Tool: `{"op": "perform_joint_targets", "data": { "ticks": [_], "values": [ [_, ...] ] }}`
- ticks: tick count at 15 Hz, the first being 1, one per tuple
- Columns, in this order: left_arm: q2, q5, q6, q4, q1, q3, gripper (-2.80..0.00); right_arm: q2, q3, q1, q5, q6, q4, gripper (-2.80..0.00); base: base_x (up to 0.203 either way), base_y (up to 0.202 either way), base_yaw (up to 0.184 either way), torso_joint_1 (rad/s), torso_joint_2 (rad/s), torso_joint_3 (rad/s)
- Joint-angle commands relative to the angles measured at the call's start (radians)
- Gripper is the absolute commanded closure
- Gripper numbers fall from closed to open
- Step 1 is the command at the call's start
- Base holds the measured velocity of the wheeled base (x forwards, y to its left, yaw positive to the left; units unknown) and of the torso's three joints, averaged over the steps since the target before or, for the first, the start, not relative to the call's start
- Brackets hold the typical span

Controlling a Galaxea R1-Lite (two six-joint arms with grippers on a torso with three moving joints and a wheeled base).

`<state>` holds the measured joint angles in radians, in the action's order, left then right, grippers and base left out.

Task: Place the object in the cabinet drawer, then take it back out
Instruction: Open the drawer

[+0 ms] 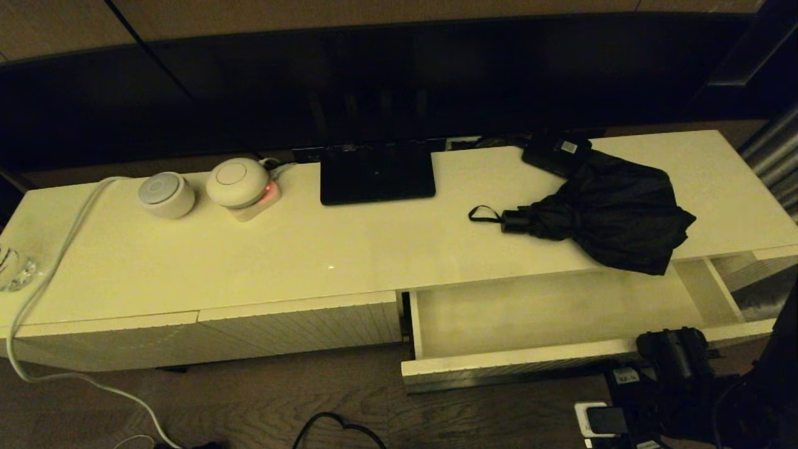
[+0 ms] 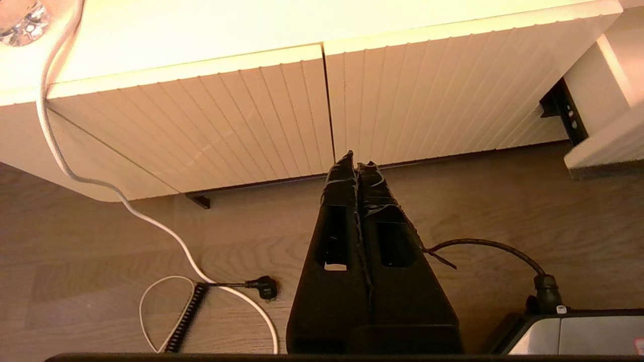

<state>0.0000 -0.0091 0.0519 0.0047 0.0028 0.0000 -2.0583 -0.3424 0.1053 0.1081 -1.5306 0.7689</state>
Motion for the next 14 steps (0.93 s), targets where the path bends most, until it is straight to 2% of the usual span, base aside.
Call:
{"op": "perform_joint_targets", "data": {
  "ticks": [1, 8, 9, 11, 14],
  "values": [
    [0.0, 0.0, 0.001, 0.0, 0.0, 0.003, 0.0, 0.043, 0.013, -0.001, 0.01, -0.008, 0.009, -2.8, 0.0, 0.0, 0.0, 0.0, 0.0, 0.0],
    [0.0, 0.0, 0.0, 0.0, 0.0, 0.003, 0.0, 0.216, 0.058, -0.001, 0.051, -0.008, -0.007, -2.8, 0.0, 0.0, 0.0, 0.0, 0.0, 0.0],
    [0.0, 0.0, 0.002, 0.0, 0.0, 0.003, 0.0, 0.232, 0.076, -0.001, 0.051, -0.008, -0.009, 0.0, 0.0, 0.0, 0.0, 0.0, 0.0, 0.0],
    [0.0, 0.0, 0.0, 0.0, 0.0, 0.003, 0.0, 0.273, 0.095, -0.003, 0.05, -0.008, -0.03, 0.0, 0.0, 0.0, 0.0, 0.0, 0.0, 0.0],
    [0.0, 0.0, 0.0, 0.0, 0.0, 0.003, 0.0, 0.386, 0.086, -0.004, 0.05, -0.006, -0.14, 0.0, 0.0, 0.0, 0.0, 0.0, 0.0, 0.0]
  ]
}}
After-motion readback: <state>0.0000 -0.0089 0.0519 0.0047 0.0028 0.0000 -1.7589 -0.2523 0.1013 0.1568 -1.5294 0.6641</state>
